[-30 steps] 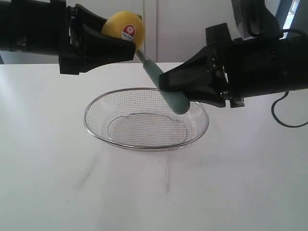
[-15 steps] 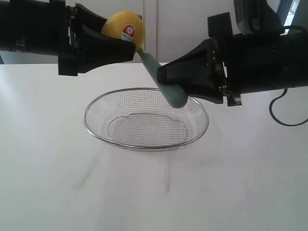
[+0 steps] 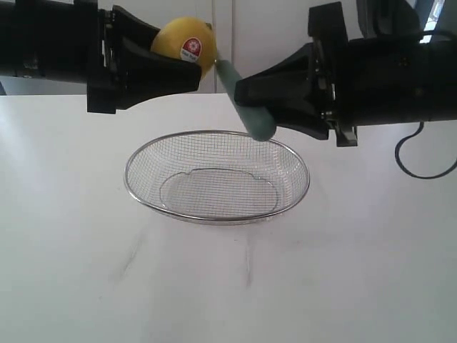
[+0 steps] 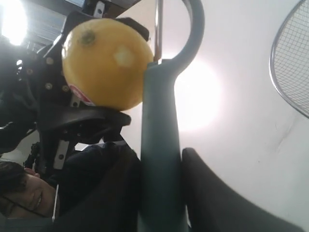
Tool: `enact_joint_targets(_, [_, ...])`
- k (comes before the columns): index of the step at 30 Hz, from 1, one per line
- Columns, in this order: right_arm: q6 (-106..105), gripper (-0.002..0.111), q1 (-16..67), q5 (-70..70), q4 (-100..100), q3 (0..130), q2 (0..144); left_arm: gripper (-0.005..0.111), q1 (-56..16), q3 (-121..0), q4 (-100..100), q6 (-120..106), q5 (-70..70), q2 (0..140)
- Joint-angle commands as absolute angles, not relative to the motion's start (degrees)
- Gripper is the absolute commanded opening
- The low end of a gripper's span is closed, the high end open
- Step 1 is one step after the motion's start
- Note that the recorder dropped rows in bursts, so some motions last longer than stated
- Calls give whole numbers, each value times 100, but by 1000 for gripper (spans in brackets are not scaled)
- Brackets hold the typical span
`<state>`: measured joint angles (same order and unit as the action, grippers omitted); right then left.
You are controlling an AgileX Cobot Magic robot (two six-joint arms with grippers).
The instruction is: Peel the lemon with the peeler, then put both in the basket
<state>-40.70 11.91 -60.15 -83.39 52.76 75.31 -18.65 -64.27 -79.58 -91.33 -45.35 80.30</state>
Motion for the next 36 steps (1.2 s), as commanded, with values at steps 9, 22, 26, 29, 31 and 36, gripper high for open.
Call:
enact_joint_targets(9, [-4778,0,1150,-5882,-8756,5257,7487,0,-1844,-6472,-8124,-9149,-4613,8003])
enact_joint_targets(22, [-4441,0,1150,-5161,-8052,5257,7551,0,-1844,-6472,-8124,-9149,-4613,8003])
enact_joint_targets(26, [-4418,0,1150,-5433,-8017,5257,7688,0,-1844,-6472,-8124,-9149,-4605,8003])
enact_joint_targets(29, [-4418,0,1150,-5643,-8017,5257,7793,0,-1844,-6472,-8124,-9149,-4597,8003])
enact_joint_targets(31, [-4418,0,1150,-5669,-8017,5257,7838,0,-1844,-6472,-8124,-9149,-4591,8003])
enact_joint_targets(36, [-4418,0,1150,-6146,-7984,5257,7838,0,-1844,-6472,-8167,-9149,-4340,8003])
